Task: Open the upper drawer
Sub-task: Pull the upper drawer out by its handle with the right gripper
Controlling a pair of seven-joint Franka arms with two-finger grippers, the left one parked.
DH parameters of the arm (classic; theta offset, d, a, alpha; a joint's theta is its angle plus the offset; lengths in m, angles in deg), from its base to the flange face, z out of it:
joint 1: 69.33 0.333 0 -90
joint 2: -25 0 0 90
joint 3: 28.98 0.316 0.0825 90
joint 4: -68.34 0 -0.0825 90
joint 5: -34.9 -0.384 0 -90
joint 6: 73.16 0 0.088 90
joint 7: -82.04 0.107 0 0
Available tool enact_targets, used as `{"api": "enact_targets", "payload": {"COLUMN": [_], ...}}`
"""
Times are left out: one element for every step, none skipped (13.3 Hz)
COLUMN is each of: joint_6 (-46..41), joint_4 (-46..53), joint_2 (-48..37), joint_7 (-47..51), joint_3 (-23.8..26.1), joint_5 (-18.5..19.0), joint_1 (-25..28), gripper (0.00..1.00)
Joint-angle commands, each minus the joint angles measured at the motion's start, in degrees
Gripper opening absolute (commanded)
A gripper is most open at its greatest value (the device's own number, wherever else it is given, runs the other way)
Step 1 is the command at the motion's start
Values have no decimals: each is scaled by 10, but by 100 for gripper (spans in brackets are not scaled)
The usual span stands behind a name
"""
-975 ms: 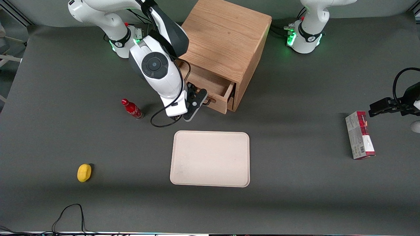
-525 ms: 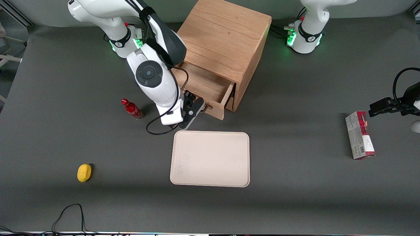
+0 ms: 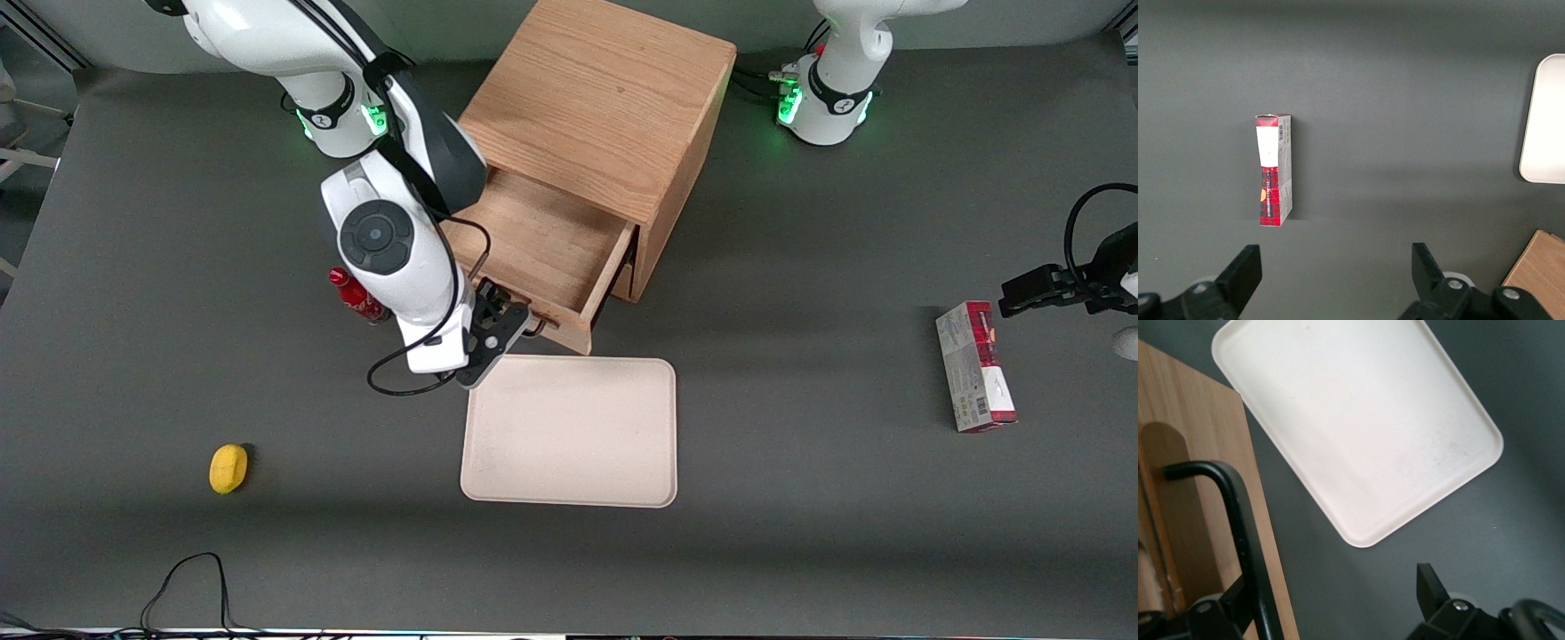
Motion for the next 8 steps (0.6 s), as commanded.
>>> {"api": "enact_targets", "payload": {"joint_6": [0, 0, 0, 0, 0, 0, -1, -4], "joint_4": [44, 45, 50, 58, 65, 71, 85, 101], "joint_2": [29, 33, 37, 42, 47, 53, 62, 71], "joint_7": [-31, -31, -31, -31, -31, -31, -30, -31], "joint_3": [3, 3, 3, 3, 3, 3, 3, 3], "joint_5": [9, 9, 10, 10, 10, 9, 9, 8], "joint_1": [-26, -30, -31, -32, -37, -39, -46, -47], "gripper": [100, 100, 100, 100, 100, 100, 100, 100]}}
